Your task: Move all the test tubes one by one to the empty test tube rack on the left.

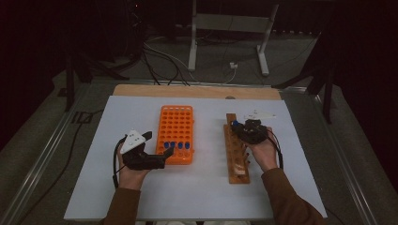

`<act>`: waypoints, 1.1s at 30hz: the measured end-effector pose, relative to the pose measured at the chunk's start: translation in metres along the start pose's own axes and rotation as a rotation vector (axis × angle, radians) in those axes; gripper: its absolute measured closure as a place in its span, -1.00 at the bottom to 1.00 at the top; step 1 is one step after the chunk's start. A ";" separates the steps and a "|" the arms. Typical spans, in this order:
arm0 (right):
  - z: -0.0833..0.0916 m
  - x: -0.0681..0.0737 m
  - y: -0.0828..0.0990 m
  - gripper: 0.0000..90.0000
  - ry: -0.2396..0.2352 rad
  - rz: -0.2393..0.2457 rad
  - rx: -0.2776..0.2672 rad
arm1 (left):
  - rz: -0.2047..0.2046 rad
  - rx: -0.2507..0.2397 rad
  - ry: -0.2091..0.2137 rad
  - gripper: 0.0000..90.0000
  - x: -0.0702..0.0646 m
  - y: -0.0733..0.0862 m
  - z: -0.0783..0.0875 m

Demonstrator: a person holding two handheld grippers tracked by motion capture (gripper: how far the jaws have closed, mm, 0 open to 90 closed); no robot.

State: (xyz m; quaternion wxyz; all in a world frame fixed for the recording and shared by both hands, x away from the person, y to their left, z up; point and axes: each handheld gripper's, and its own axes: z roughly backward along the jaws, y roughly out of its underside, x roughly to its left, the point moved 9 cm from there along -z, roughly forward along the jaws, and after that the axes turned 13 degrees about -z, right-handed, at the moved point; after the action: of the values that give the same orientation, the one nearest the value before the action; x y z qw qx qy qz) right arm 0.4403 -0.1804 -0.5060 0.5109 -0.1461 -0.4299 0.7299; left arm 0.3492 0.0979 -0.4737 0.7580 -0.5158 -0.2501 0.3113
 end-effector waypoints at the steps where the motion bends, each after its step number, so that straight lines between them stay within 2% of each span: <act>1: 0.000 0.000 0.000 0.65 0.000 0.000 -0.001 | 0.002 0.001 0.001 -0.98 0.000 0.000 0.000; 5: -0.002 0.002 -0.001 0.62 0.001 0.004 -0.005 | 0.002 0.005 0.002 -0.98 0.000 0.001 -0.001; 12: -0.002 0.003 0.000 0.70 0.020 0.029 -0.003 | 0.008 0.006 0.002 -0.98 0.000 0.002 -0.001; 33: 0.016 0.005 -0.009 0.70 -0.002 0.023 -0.044 | 0.009 0.005 0.004 -0.98 0.000 0.002 -0.002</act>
State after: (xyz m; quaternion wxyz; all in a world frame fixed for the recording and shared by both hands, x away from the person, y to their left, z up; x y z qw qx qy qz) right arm 0.4336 -0.1829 -0.4889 0.4987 -0.1618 -0.4447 0.7263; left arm 0.3498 0.0971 -0.4760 0.7585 -0.5154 -0.2455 0.3142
